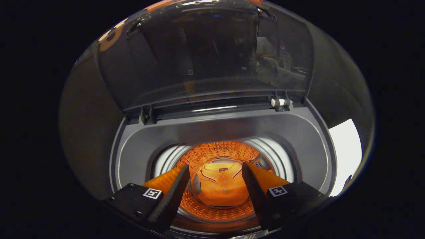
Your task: Put the clothes into the washing machine and then close the washing machine lid.
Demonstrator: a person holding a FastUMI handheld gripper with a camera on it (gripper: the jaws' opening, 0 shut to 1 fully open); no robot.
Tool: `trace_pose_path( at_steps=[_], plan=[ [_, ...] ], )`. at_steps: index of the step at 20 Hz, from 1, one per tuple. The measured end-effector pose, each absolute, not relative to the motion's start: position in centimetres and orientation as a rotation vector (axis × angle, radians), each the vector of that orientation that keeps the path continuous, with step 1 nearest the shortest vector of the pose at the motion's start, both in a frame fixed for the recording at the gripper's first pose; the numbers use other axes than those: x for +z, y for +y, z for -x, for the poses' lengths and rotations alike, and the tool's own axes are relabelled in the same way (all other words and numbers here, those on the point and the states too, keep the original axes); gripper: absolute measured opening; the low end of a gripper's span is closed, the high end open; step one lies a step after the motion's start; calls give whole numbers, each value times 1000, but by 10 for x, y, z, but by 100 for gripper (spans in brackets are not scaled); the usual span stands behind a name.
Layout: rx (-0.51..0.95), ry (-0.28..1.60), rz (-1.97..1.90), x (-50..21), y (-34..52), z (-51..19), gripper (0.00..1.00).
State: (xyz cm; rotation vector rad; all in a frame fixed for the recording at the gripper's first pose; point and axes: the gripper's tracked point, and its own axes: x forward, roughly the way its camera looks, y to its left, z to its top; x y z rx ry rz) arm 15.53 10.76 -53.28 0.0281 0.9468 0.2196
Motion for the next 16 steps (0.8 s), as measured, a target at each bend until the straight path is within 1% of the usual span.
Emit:
trace_pose_path(
  at_steps=[6,16],
  plan=[
    [226,758,-80,-456,113,-162,100],
    [237,448,-137,-280,113,-179,99]
  ],
)
